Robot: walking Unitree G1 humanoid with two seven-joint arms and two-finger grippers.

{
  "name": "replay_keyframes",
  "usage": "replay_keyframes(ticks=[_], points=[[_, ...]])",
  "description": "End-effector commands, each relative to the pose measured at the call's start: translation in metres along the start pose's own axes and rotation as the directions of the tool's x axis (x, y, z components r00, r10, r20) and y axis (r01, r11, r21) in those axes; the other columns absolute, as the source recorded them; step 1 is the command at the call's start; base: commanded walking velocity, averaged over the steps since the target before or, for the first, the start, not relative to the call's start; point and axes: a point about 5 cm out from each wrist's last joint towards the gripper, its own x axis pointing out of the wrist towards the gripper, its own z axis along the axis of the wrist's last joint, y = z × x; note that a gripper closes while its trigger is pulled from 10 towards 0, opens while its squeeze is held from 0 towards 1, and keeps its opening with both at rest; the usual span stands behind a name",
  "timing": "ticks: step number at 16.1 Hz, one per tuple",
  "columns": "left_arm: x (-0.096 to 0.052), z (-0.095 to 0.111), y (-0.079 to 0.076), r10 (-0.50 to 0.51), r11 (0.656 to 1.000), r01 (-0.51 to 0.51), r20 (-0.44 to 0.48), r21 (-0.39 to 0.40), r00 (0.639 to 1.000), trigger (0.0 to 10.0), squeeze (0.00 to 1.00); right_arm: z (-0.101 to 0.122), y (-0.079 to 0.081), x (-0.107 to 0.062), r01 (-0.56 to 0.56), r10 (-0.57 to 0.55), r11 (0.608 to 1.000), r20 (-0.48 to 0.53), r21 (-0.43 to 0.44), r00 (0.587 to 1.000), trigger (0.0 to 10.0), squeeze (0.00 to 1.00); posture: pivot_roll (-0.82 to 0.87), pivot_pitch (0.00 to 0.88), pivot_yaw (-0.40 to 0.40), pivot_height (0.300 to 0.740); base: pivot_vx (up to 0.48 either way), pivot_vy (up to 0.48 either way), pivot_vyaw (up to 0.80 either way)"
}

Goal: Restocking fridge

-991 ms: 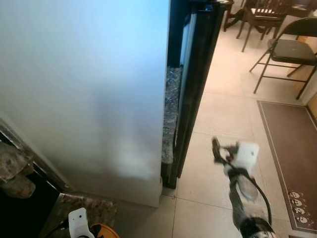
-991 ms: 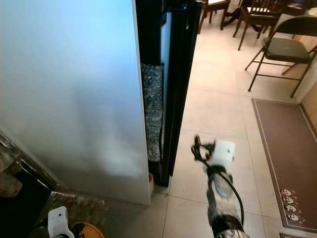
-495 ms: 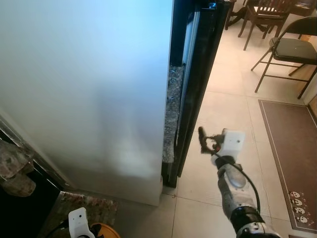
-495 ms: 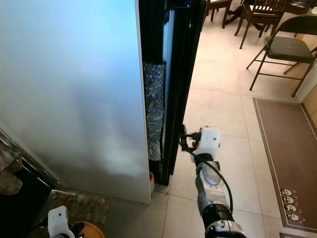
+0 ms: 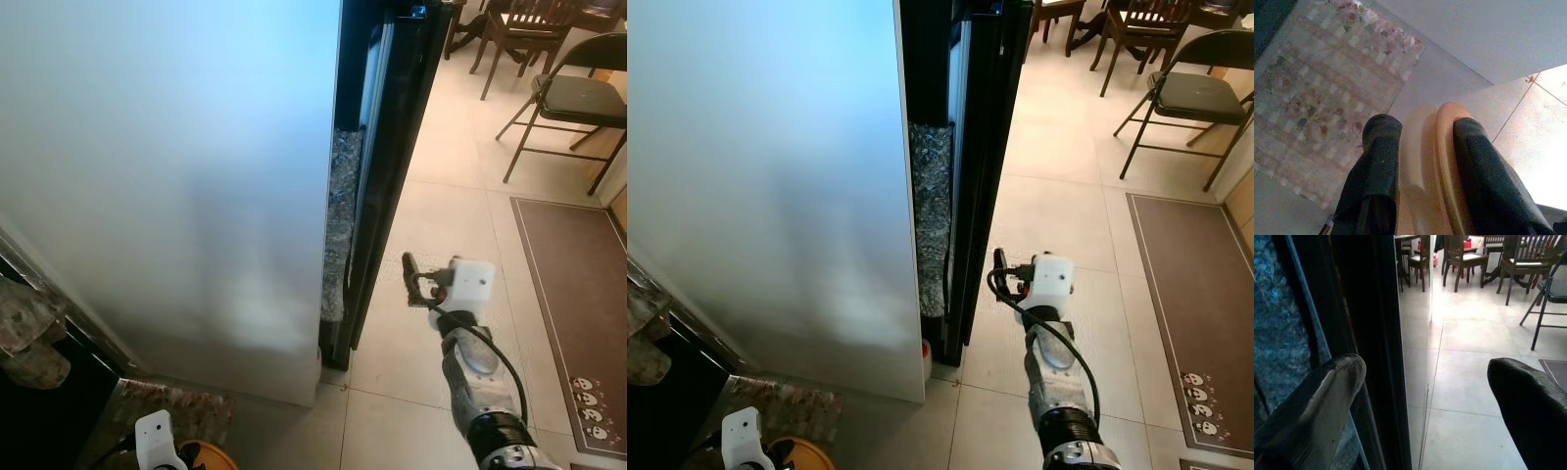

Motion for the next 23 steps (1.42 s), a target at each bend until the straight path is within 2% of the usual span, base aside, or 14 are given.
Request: replay_keyframes(ticks=[1, 8, 17, 19, 23], points=[[-0.002, -0.01, 0.002, -0.001, 1.0, 0.001, -0.033, 0.0, 0.999, 10.0, 0.0, 0.0, 0.001, -0.001, -0.012, 0.012, 1.0, -0.003, -0.01, 1.0, 10.0, 0.0, -0.06, 0.042, 0.021, 0.74, 0.0, 0.0, 0.0], [-0.002, -0.01, 0.0, -0.006, 1.0, 0.007, -0.033, 0.005, 0.999, 10.0, 0.0, -0.001, 0.007, -0.003, -0.069, 0.069, 0.997, -0.013, -0.026, 0.998, 10.0, 0.0, -0.06, 0.044, 0.015, 0.74, 0.036, 0.0, 0.0], [-0.002, -0.012, -0.004, -0.021, 0.999, 0.023, -0.039, 0.035, 0.999, 10.0, 0.0, -0.001, -0.002, -0.006, -0.055, 0.055, 0.998, -0.015, -0.024, 0.998, 10.0, 0.0, -0.06, 0.044, 0.012, 0.74, 0.279, 0.0, 0.0], [-0.002, -0.013, -0.003, -0.005, 0.998, 0.008, -0.042, 0.063, 0.999, 10.0, 0.0, -0.001, -0.003, -0.007, -0.052, 0.052, 0.998, -0.019, -0.021, 0.998, 10.0, 0.0, -0.06, 0.044, 0.012, 0.74, 0.0, 0.0, 0.0], [-0.002, -0.014, -0.003, -0.011, 0.998, 0.014, -0.043, 0.062, 0.999, 10.0, 0.0, -0.007, -0.005, -0.016, -0.062, 0.061, 0.998, -0.029, -0.017, 0.998, 10.0, 0.0, -0.06, 0.043, 0.012, 0.74, 0.0, 0.0, 0.0]])
